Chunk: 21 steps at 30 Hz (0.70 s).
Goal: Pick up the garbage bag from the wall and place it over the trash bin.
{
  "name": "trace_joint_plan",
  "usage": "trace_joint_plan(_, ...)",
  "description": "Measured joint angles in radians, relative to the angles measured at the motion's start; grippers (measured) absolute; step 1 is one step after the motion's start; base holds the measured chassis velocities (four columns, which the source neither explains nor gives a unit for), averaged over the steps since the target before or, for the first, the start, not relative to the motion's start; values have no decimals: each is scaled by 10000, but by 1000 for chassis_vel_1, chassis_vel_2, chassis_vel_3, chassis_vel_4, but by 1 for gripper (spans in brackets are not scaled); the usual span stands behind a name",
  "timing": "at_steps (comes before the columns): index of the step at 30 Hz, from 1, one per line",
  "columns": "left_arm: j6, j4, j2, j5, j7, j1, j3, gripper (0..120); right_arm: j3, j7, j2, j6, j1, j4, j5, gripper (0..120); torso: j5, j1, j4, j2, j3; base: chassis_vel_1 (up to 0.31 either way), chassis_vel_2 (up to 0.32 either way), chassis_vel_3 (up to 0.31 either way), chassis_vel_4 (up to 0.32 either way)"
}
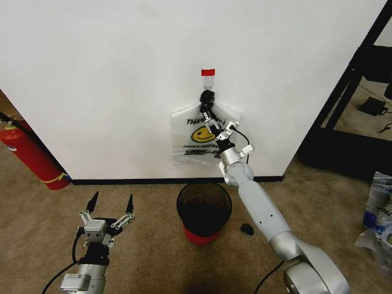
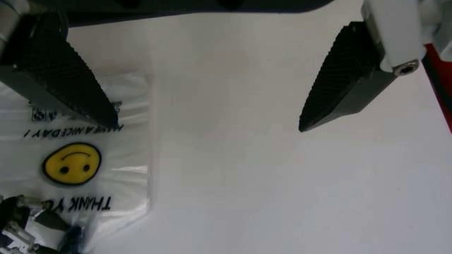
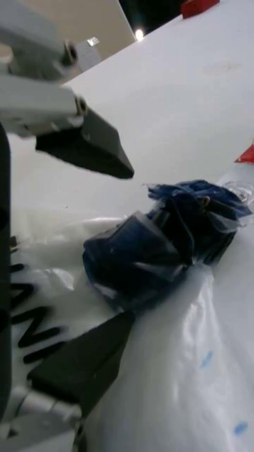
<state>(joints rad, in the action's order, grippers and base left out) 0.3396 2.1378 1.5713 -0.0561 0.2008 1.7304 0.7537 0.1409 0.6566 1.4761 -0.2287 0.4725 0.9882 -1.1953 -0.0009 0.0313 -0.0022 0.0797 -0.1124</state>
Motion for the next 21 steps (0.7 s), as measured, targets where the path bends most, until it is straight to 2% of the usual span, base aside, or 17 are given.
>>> trace_joint_plan(4,5,1,-12,0,-4,3,0,100,1,-19,0,2,-2,-3,5,61,0,2,4,-2,-2,0,0,0,0)
trace_joint_plan(5,14,2,-27,-1,-7,7,0,100,6,-56,-2,2,-4,11,6,54,0,3,14,-2,-1,0,0,0,0)
trace_joint_plan(7,23,2,-32,-1,-10,9,-5,100,13,-79,-7,2,-7,30,11,45,0,3,17,-2,-1,0,0,0,0)
trace_joint_plan(10,33,2,-38,-1,-10,17,-10,100,13,-89,-8,2,-7,38,20,38,0,4,14,-2,-2,0,0,0,0)
trace_joint_plan(20,125,-48,-31,-4,-16,35,-35,100,18,-126,-22,-13,27,200,80,0,1,3,8,-1,-1,0,0,0,0)
trace_joint_plan(21,134,-60,-20,3,-16,35,-47,100,19,-126,-30,-16,32,205,91,0,0,3,8,-1,-1,0,0,0,0)
